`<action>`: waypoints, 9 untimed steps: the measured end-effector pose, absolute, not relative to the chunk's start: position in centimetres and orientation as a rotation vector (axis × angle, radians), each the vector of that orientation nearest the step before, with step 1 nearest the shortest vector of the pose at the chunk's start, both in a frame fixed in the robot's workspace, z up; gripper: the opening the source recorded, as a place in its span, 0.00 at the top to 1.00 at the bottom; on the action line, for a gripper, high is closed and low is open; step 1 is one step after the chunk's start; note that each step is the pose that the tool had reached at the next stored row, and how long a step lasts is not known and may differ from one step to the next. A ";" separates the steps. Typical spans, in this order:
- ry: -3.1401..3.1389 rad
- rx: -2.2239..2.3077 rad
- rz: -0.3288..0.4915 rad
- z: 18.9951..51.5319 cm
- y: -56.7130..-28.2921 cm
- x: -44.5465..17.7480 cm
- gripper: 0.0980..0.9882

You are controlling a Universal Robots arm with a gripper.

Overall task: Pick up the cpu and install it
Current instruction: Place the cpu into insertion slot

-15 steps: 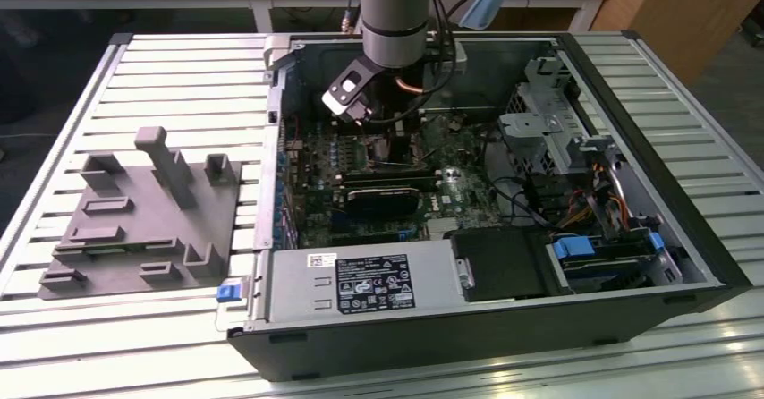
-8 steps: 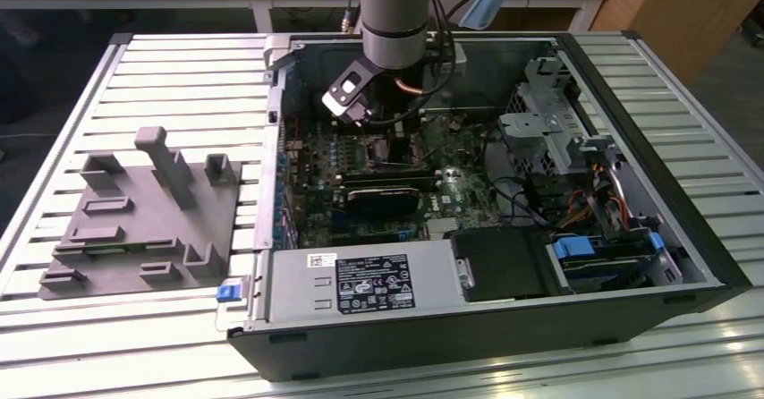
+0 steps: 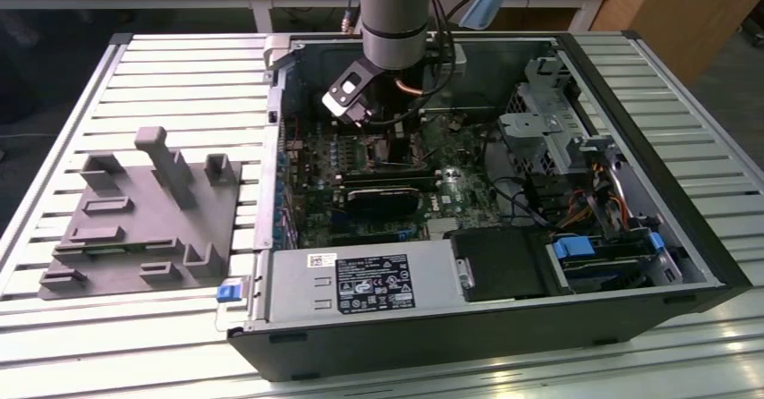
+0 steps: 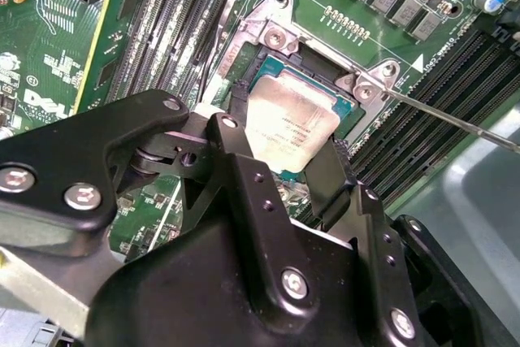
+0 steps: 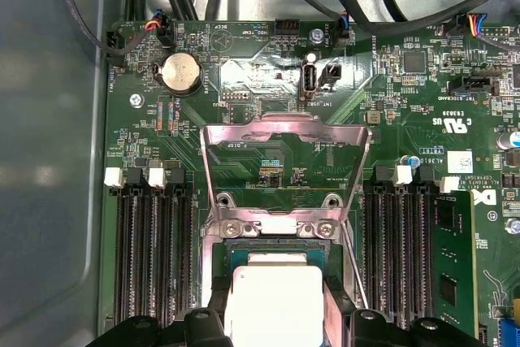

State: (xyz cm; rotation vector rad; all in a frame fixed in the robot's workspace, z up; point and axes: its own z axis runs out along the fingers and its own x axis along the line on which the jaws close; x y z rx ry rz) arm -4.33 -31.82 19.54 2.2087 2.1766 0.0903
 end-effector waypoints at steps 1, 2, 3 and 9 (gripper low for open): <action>2.177 2.209 0.091 19.6 -31.8 -4.3 0.51; 2.177 2.209 0.090 19.6 -31.8 -4.3 0.51; 2.177 2.209 0.090 19.7 -31.8 -4.3 0.51; 2.174 2.211 0.090 19.8 -31.9 -4.3 0.51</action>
